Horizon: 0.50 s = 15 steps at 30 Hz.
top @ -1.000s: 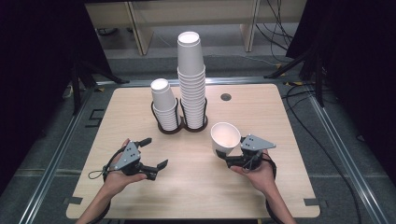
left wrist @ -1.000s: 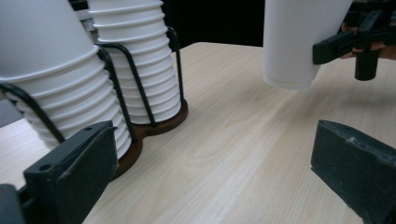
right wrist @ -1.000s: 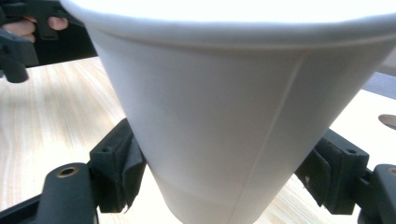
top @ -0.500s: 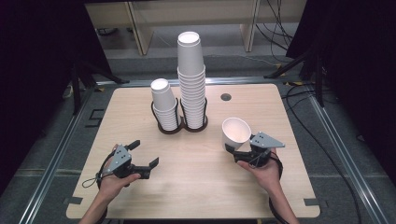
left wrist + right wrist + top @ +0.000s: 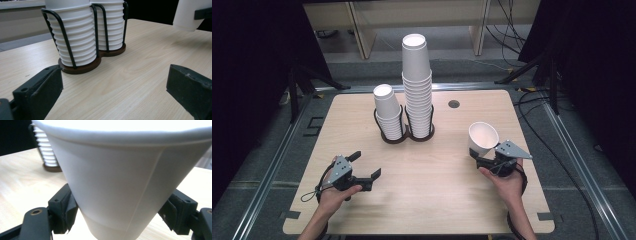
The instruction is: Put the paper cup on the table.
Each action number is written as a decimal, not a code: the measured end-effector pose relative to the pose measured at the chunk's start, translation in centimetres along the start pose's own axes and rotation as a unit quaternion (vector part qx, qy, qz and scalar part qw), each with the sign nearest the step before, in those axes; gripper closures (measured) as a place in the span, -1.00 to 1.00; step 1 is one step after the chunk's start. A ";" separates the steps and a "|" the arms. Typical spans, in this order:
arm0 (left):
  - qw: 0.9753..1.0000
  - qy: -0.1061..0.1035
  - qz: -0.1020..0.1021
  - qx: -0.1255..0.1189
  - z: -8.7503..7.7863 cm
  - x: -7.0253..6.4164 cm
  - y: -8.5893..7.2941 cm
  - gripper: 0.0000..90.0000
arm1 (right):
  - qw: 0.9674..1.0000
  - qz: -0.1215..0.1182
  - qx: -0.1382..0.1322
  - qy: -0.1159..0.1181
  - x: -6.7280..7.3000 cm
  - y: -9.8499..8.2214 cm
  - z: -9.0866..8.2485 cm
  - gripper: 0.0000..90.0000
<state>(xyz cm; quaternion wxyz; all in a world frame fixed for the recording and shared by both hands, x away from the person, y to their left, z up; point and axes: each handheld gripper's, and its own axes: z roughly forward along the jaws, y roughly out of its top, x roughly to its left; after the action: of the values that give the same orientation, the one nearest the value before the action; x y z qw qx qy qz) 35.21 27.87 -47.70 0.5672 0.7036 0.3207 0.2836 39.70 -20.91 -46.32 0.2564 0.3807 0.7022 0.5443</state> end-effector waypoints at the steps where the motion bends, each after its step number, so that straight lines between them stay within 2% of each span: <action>1: 1.000 0.005 -0.003 0.004 -0.1 0.0 0.0 -0.99 | 1.000 -0.002 0.001 -0.025 -0.2 0.1 -0.3 -0.48; 2: 1.000 0.008 -0.005 0.004 -0.2 0.1 -0.1 -0.99 | 0.999 -0.011 0.001 -0.036 -0.6 0.1 -0.4 -0.48; 3: 1.000 0.009 -0.008 0.002 -0.2 0.1 -0.2 -0.99 | 0.999 -0.011 0.006 -0.036 -1.0 0.1 -0.5 -0.48; 4: 1.000 0.011 -0.008 0.002 -0.2 0.2 -0.2 -0.99 | 0.999 0.001 0.002 -0.047 -1.2 0.1 -0.5 -0.48; 5: 1.000 0.014 -0.007 -0.001 -0.1 0.3 -0.2 -0.99 | 0.999 -0.010 -0.002 -0.052 -1.7 0.0 -0.4 -0.48; 7: 1.000 0.018 -0.012 0.011 -0.4 0.4 -0.2 -0.99 | 0.998 -0.002 0.006 -0.061 -2.2 0.0 -0.5 -0.48; 8: 1.000 0.020 -0.013 0.015 -0.4 0.5 -0.2 -0.99 | 0.997 -0.007 0.000 -0.072 -2.5 0.0 -0.3 -0.48; 9: 1.000 0.021 -0.013 0.015 -0.4 0.5 -0.2 -0.99 | 0.997 -0.003 0.016 -0.074 -2.7 0.0 -0.3 -0.48; 10: 1.000 0.021 -0.013 0.016 -0.4 0.5 -0.2 -0.99 | 0.997 -0.010 0.017 -0.079 -2.9 0.0 -0.2 -0.48; 11: 1.000 0.020 -0.013 0.017 -0.4 0.5 -0.3 -0.99 | 0.997 -0.004 0.014 -0.079 -3.1 -0.1 0.1 -0.48; 12: 1.000 0.021 -0.013 0.019 -0.4 0.5 -0.3 -0.99 | 0.996 -0.008 0.018 -0.083 -3.4 -0.1 0.2 -0.48; 13: 1.000 0.020 -0.015 0.019 -0.4 0.5 -0.3 -0.99 | 0.996 -0.003 0.027 -0.085 -3.5 -0.1 0.3 -0.48; 14: 1.000 0.017 -0.016 0.012 -0.3 0.5 -0.4 -0.99 | 0.995 -0.012 0.030 -0.091 -3.7 -0.1 0.4 -0.48; 15: 1.000 0.014 -0.016 0.009 -0.2 0.5 -0.5 -0.99 | 0.995 -0.001 0.043 -0.090 -3.8 -0.1 0.6 -0.48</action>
<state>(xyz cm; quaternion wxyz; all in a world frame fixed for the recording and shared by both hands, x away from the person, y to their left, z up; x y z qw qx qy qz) 35.31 28.47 -48.11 0.5605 0.6997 0.3422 0.2814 42.32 -23.72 -46.81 0.3025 0.4377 0.6997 0.4768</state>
